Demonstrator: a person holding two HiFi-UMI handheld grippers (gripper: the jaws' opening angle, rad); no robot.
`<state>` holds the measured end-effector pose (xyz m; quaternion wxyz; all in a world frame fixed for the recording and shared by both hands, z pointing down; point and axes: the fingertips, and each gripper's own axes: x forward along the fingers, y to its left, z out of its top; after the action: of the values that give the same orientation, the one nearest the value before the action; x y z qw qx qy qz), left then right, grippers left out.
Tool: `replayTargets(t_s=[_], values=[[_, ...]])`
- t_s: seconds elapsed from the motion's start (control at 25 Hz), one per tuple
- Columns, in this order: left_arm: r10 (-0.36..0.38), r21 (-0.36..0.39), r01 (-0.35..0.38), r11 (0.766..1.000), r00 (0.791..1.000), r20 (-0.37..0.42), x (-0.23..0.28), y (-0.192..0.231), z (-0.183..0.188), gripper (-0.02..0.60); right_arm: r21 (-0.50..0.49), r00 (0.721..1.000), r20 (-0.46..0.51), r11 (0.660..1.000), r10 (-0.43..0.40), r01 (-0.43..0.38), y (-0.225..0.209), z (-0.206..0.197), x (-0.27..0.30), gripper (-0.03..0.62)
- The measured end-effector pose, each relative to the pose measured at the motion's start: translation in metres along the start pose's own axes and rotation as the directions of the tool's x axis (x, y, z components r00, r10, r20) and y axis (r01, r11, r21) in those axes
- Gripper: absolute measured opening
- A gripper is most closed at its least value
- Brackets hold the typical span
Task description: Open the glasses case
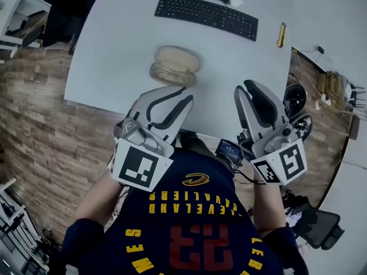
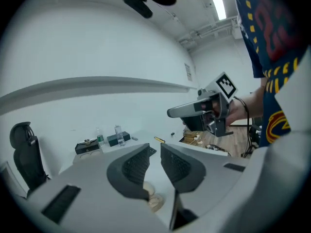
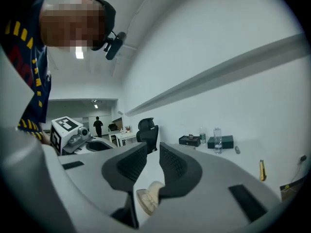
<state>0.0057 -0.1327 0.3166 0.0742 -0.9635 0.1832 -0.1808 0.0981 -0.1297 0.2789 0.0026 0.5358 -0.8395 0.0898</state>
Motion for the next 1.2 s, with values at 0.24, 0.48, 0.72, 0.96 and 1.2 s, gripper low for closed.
replayTargets(t_s=[0.24, 0.48, 0.72, 0.96, 1.2], values=[[-0.026, -0.249, 0.042, 0.968, 0.998, 0.065, -0.021, -0.009, 0.02, 0.077, -0.067, 0.999, 0.042, 0.998, 0.001, 0.002, 0.023, 0.024, -0.036, 0.06], [-0.046, -0.305, 0.083, 0.949, 0.991, 0.128, -0.022, -0.021, 0.041, 0.077, -0.092, 0.999, 0.033, 0.996, 0.0, 0.003, 0.049, 0.025, -0.049, 0.051], [-0.054, -0.306, 0.093, 0.948, 0.99, 0.132, -0.023, -0.03, 0.044, 0.077, -0.15, 0.999, 0.033, 0.989, 0.016, -0.01, 0.052, 0.036, -0.059, 0.051], [-0.049, -0.309, 0.091, 0.947, 0.989, 0.14, -0.024, -0.032, 0.046, 0.077, -0.154, 0.999, 0.022, 0.988, 0.027, -0.024, 0.049, 0.034, -0.065, 0.051], [-0.055, -0.314, 0.095, 0.945, 0.989, 0.134, -0.023, -0.035, 0.043, 0.075, -0.172, 1.0, 0.007, 0.985, 0.027, -0.025, 0.042, 0.035, -0.072, 0.051]])
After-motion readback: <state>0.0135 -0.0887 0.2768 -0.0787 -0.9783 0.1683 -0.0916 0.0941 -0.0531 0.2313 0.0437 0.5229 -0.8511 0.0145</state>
